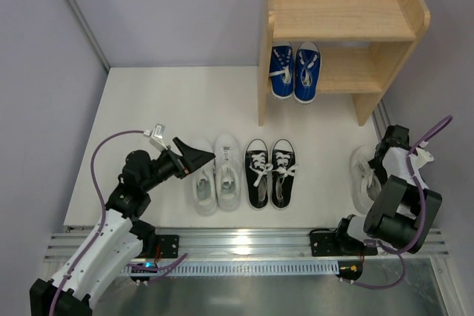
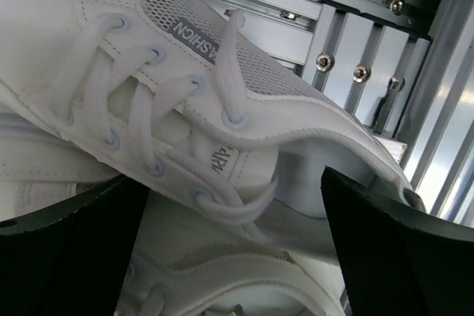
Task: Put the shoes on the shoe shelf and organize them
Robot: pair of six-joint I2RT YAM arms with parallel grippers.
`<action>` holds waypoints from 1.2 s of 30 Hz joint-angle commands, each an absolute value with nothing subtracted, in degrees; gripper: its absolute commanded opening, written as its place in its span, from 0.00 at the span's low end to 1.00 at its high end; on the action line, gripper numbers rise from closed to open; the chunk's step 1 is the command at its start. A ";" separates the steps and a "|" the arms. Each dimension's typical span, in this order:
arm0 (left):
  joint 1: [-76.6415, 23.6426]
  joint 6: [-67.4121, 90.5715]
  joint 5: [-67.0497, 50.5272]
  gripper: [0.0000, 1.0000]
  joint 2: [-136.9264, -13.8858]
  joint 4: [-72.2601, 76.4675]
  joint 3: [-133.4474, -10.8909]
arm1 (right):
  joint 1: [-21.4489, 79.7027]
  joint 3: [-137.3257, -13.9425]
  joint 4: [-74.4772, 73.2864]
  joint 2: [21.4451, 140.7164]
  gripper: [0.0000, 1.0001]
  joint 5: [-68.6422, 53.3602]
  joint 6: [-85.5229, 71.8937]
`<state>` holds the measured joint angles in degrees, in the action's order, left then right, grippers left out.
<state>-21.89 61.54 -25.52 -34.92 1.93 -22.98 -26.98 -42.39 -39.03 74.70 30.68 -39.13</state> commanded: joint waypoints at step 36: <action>-21.88 61.61 -19.95 1.00 -21.27 -0.26 -14.24 | -5.28 -35.15 -24.96 63.28 0.04 -5.54 -29.09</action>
<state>-21.89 61.49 -20.08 -21.15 -0.82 -14.57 -6.00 -32.27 -26.65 63.09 -3.53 -29.98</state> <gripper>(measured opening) 0.996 0.082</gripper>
